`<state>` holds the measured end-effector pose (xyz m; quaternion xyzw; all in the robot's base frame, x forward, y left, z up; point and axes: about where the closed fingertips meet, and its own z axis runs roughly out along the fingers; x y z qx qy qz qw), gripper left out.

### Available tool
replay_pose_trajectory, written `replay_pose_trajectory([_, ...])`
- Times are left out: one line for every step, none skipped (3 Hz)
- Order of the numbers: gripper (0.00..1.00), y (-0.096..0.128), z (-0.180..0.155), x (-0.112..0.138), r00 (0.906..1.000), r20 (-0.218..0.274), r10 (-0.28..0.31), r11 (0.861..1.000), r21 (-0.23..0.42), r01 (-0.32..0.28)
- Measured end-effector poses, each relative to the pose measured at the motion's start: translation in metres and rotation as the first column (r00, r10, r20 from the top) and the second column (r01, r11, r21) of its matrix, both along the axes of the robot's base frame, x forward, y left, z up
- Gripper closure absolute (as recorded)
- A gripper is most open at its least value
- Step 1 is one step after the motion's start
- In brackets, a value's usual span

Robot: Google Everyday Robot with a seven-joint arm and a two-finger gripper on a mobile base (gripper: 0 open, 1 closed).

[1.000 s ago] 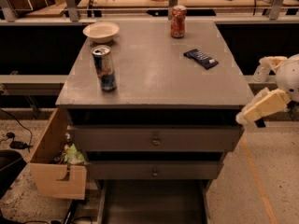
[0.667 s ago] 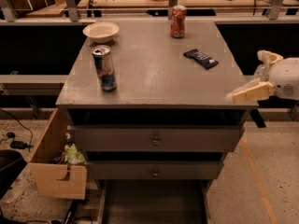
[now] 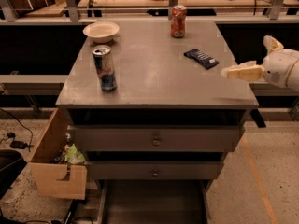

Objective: Place rxbar blueberry into bottom drawer

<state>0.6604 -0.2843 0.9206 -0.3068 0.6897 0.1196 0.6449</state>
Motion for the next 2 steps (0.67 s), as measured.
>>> replay_pose_trajectory([0.0,0.0,0.0,0.0,1.0,0.0,0.0,1.0,-0.001,0.0])
replay_pose_trajectory([0.0,0.006,0.002,0.013,0.9991,-0.015,0.039,0.998,0.047,-0.039])
